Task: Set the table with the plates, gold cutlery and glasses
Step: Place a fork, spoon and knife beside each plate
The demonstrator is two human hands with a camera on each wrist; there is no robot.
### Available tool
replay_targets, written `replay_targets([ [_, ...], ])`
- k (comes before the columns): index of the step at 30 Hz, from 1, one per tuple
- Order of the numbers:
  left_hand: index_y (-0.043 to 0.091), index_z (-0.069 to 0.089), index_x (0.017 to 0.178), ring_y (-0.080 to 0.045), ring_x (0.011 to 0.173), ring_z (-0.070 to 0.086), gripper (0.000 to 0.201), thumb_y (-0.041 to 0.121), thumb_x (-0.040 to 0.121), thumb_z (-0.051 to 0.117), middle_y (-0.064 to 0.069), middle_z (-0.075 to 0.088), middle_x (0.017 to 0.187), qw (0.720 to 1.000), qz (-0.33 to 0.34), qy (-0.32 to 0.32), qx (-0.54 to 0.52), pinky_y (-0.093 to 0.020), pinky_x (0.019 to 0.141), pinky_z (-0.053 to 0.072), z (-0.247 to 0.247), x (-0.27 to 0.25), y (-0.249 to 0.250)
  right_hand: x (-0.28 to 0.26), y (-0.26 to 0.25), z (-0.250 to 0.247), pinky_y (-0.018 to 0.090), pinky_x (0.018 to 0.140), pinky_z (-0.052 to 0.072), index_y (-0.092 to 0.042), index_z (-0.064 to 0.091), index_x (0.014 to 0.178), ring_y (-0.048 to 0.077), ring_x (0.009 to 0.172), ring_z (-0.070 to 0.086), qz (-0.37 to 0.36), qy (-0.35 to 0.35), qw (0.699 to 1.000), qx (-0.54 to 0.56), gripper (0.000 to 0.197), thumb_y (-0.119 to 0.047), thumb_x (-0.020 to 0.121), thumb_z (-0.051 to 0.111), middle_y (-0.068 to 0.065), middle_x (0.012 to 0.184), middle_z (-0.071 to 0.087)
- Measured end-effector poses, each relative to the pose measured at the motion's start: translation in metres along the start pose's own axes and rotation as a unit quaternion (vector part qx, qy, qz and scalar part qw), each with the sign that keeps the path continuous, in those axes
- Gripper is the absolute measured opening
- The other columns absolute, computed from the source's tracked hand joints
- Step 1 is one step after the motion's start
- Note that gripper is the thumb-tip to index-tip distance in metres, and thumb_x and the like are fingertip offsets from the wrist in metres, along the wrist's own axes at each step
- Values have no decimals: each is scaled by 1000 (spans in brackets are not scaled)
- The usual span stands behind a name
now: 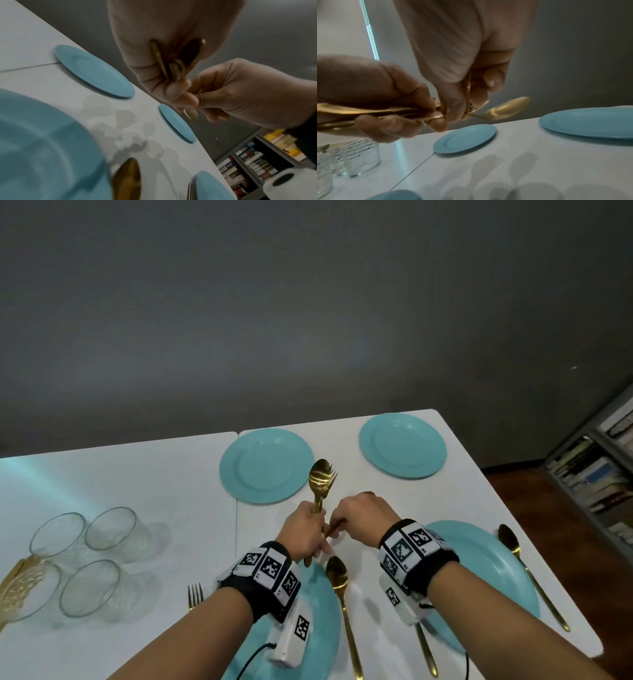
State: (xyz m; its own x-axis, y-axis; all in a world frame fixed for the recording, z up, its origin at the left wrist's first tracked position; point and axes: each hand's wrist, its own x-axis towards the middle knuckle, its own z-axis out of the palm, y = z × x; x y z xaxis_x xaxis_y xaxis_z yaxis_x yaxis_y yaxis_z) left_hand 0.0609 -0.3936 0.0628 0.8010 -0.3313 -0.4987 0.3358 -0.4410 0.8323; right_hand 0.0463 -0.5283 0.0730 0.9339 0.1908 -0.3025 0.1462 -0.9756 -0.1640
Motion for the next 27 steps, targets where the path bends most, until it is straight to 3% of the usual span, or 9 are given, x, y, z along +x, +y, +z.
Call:
replay_targets([
  [4, 6, 39, 107, -24, 59, 60, 13, 9, 97, 31, -14, 63, 88, 997, -17, 18, -72, -25, 47, 49, 18, 33, 28, 16, 55, -11, 26, 74, 40, -22, 71, 103, 21, 103, 60, 28, -34, 999, 28, 22, -14, 90, 55, 0, 107, 68],
  [7, 6, 38, 105, -24, 65, 57, 13, 5, 95, 30, -13, 60, 82, 991, -14, 74, -113, -28, 57, 47, 28, 63, 44, 28, 108, -21, 28, 84, 46, -21, 71, 101, 19, 107, 58, 93, -29, 993, 63, 19, -15, 87, 60, -1, 109, 68],
  [10, 8, 39, 105, -26, 73, 57, 13, 6, 95, 30, -15, 60, 90, 989, -10, 105, -107, -31, 63, 46, 34, 91, 52, 44, 168, -23, 27, 92, 49, -19, 73, 98, 19, 108, 59, 186, -4, 975, 124, 17, -15, 83, 66, -1, 112, 68],
  [14, 9, 40, 107, -25, 73, 57, 14, 6, 96, 33, -13, 61, 92, 987, -18, 107, -116, -29, 61, 47, 42, 117, 58, 59, 235, -30, 23, 96, 44, -14, 71, 108, 21, 115, 58, 308, 30, 936, 170, 24, -18, 86, 62, 2, 119, 66],
  [17, 11, 42, 106, -24, 73, 59, 13, 7, 96, 34, -11, 63, 91, 988, -19, 109, -111, -28, 62, 48, 50, 132, 60, 69, 279, -29, 27, 94, 45, -17, 62, 121, 21, 122, 54, 394, 5, 906, 151, 33, -28, 95, 45, 1, 130, 59],
  [19, 11, 42, 106, -25, 74, 59, 13, 7, 96, 34, -11, 63, 91, 988, -20, 109, -112, -29, 64, 50, 54, 140, 62, 77, 304, -27, 25, 91, 46, -16, 60, 122, 21, 122, 54, 445, -13, 883, 150, 36, -34, 94, 45, 2, 131, 58],
  [22, 10, 43, 107, -25, 74, 59, 14, 8, 96, 34, -11, 63, 90, 987, -19, 103, -119, -31, 66, 50, 58, 151, 64, 88, 331, -17, 29, 98, 48, -11, 60, 121, 22, 115, 58, 493, -64, 854, 153, 37, -34, 92, 53, 6, 123, 60],
  [27, 11, 42, 107, -24, 73, 59, 14, 8, 96, 34, -11, 63, 90, 986, -19, 105, -124, -31, 66, 50, 59, 168, 66, 101, 347, -3, 29, 89, 49, -4, 60, 113, 26, 110, 59, 520, -91, 835, 156, 31, -26, 92, 55, 10, 113, 60],
])
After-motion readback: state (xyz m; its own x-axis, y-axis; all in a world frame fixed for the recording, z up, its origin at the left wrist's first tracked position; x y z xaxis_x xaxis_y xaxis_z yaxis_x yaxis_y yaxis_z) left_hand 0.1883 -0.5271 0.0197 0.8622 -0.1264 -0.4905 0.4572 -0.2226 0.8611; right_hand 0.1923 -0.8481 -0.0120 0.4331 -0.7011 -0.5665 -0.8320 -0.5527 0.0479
